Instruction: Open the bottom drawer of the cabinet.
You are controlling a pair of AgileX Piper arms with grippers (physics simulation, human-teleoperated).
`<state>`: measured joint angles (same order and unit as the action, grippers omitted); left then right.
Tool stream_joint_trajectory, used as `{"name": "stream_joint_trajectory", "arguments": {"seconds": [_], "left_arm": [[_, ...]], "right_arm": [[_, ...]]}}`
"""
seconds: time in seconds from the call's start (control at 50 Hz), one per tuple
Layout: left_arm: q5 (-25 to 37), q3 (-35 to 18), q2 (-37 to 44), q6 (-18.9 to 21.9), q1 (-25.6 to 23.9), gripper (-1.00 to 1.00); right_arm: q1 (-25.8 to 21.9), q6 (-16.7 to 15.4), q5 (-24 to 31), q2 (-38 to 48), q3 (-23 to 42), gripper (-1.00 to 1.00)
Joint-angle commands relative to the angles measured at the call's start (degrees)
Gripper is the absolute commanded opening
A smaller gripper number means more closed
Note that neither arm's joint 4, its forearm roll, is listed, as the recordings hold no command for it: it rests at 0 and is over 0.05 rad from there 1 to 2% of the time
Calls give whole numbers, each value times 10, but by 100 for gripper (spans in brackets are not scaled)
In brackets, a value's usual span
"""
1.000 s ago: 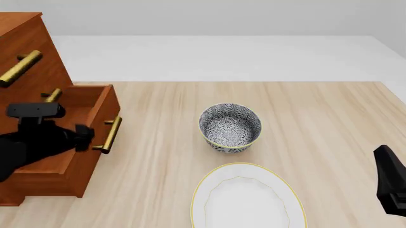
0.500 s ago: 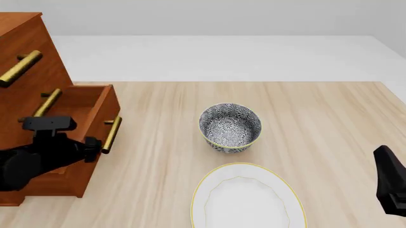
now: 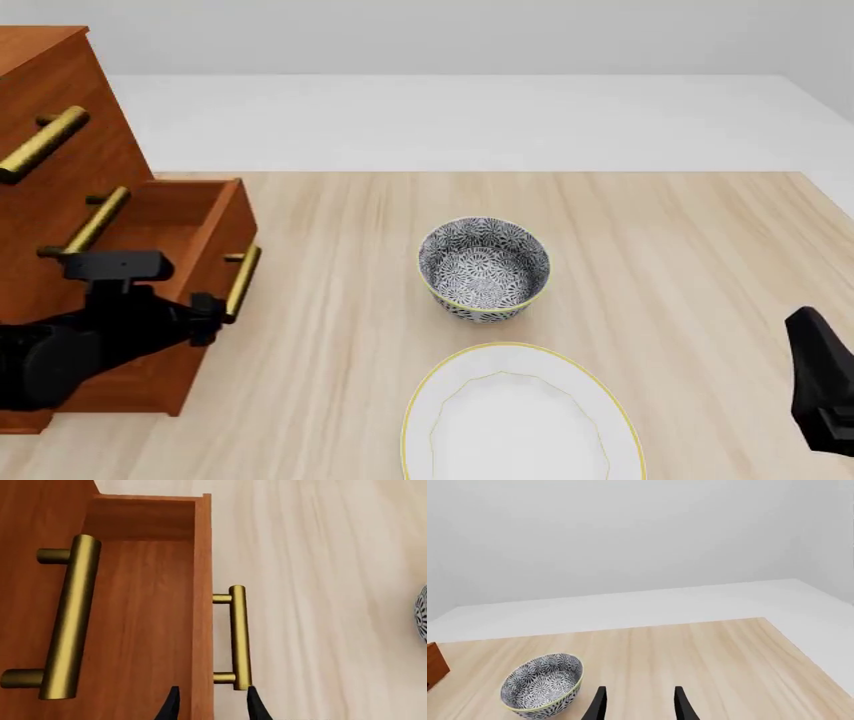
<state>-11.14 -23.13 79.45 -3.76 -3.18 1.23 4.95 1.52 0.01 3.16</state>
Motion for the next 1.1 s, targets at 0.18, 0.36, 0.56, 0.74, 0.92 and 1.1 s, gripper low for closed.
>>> {"name": "stream_joint_trajectory", "arguments": {"seconds": [0.18, 0.36, 0.56, 0.74, 0.92, 1.1], "left_arm": [[-9, -2, 46, -13, -52, 100], [-12, -15, 63, -19, -83, 100], [12, -35, 54, -21, -115, 100], [25, -57, 53, -22, -142, 100], [28, -73, 59, -22, -158, 100], [27, -75, 61, -24, -171, 100]], "right_arm": [[5, 1, -3, 0, -4, 100], [9, 1, -5, 0, -8, 100], [11, 4, -9, 0, -12, 100], [13, 6, -9, 0, -10, 100], [15, 6, -9, 0, -11, 100], [16, 7, -8, 0, -10, 100]]}}
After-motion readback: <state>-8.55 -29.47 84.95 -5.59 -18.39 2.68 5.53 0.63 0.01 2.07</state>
